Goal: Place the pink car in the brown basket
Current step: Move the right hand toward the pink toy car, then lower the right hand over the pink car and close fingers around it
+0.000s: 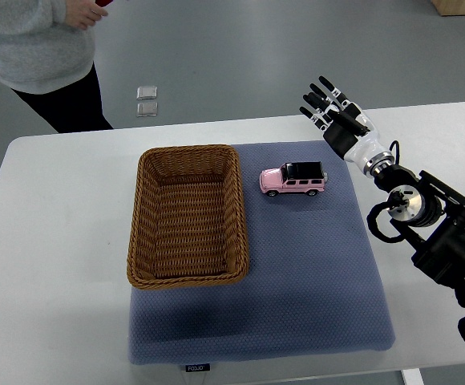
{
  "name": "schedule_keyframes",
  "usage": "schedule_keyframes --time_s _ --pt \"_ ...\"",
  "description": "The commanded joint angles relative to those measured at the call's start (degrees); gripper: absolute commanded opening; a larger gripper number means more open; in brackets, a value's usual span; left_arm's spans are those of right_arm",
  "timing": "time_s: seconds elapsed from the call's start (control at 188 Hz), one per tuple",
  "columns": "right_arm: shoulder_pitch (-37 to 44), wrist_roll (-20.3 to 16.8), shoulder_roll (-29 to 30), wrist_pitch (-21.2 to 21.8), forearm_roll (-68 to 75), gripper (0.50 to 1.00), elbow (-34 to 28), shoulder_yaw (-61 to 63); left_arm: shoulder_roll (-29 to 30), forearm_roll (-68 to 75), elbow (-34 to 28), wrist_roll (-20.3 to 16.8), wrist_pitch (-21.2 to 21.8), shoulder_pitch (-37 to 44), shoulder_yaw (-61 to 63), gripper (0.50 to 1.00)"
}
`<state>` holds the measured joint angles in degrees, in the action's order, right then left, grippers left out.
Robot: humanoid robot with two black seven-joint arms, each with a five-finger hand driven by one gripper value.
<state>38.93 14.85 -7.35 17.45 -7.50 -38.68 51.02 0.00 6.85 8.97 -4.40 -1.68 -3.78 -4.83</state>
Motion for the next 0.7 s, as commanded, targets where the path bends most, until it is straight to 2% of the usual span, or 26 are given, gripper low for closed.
schedule_keyframes --time_s 0.0,0.192,0.314,0.373,0.506,0.692 --pt "0.0 0.0 0.0 0.0 -0.3 0.911 0.0 -0.5 0.0 0.1 0.0 0.0 0.0 0.0 0.1 1.000" --pt "1.0 0.0 -0.1 0.0 -2.4 0.911 0.0 -0.7 0.0 0.0 0.0 0.0 0.0 -0.4 0.0 1.000" --pt "4.9 -1.5 -2.9 -0.2 -13.8 0.911 0.0 -6.0 0.0 0.0 0.0 0.0 0.0 -0.4 0.0 1.000" --pt "8.5 -2.7 -5.3 -0.2 -22.8 0.909 -0.1 -12.2 0.0 0.0 0.0 0.0 0.0 -0.4 0.0 1.000" --pt "18.7 -2.9 -10.7 1.1 -41.1 0.909 -0.2 -28.6 0.0 0.0 0.0 0.0 0.0 -0.4 0.1 1.000" --pt "32.0 -4.7 -13.2 2.6 -45.9 0.911 -3.3 -52.3 0.0 0.1 0.1 0.0 -0.4 -0.5 0.1 1.000"
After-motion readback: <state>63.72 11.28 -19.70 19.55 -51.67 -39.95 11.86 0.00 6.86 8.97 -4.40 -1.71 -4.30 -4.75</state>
